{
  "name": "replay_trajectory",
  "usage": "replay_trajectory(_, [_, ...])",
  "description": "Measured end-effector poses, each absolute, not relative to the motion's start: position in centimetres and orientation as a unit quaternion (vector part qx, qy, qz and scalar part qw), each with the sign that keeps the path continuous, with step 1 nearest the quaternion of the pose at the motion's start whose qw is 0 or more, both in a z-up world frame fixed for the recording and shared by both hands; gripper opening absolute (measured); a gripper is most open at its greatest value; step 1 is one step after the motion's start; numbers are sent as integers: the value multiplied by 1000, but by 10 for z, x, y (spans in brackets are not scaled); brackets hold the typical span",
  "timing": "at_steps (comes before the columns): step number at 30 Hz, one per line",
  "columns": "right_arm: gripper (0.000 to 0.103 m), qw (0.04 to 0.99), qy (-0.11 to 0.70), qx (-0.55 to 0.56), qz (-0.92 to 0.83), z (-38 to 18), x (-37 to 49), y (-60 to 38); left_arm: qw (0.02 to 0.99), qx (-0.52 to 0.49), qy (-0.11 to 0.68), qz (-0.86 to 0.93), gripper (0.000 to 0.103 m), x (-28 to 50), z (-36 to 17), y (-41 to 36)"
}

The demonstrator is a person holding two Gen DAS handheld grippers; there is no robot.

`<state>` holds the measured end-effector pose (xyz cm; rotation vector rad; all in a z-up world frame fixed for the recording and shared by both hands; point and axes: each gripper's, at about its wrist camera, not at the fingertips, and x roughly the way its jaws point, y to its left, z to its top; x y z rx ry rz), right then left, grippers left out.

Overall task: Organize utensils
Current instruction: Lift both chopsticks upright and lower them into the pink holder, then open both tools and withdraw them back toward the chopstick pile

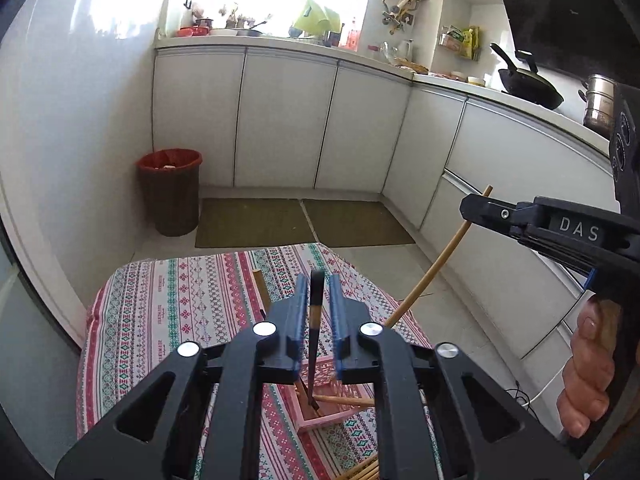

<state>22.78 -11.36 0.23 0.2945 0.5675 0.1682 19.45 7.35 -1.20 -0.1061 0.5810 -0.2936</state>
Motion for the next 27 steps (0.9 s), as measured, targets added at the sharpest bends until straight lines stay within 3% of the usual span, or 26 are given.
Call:
replay_trajectory(1, [6, 946, 279, 143, 83, 1, 227, -113, 947, -64, 282, -144, 30, 193, -12, 77])
replay_trajectory(18, [9, 937, 311, 139, 82, -21, 240, -96, 949, -94, 274, -121, 34, 188, -8, 99])
replay_trajectory(27, [10, 945, 299, 112, 65, -12, 218, -95, 953, -76, 271, -111, 44, 177, -3, 93])
